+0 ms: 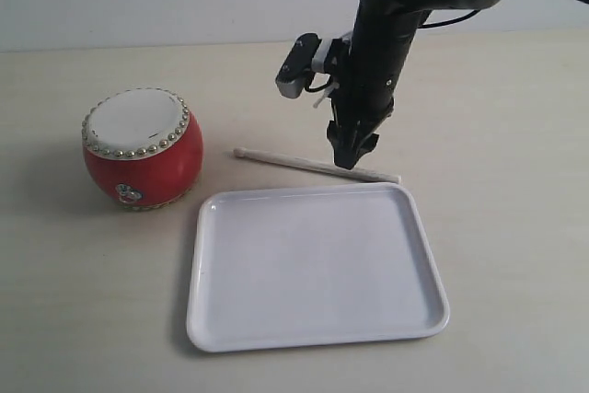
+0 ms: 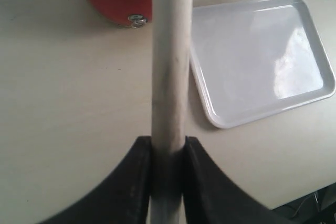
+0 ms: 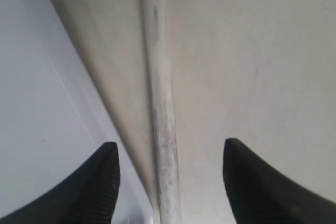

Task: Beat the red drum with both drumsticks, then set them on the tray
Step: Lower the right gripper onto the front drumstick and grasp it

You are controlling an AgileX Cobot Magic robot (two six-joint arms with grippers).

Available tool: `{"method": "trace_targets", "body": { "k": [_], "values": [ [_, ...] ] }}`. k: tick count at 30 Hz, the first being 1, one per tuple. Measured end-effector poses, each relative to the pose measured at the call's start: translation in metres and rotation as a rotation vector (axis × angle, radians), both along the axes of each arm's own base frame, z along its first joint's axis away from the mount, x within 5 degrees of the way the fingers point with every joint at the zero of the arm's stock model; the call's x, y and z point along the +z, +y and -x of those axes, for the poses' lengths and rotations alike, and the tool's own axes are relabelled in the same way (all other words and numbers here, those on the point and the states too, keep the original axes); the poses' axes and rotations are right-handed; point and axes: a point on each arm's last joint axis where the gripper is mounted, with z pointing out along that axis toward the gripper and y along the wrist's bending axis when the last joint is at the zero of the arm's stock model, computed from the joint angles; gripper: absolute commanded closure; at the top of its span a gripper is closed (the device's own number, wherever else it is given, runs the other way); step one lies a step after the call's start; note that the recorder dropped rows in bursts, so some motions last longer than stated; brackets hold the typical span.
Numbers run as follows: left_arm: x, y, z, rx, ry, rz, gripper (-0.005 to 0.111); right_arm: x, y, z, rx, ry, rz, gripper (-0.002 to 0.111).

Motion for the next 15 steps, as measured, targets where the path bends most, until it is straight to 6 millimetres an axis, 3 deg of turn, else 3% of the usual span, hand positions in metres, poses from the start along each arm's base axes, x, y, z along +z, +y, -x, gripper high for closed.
{"method": "trace_targets", "body": {
  "k": [15],
  "values": [
    [0.000,0.000,0.000,-0.001,0.001,0.000,0.107,-0.031,-0.003,-0.004,0.026,0.025,0.070,0.056]
  ]
}}
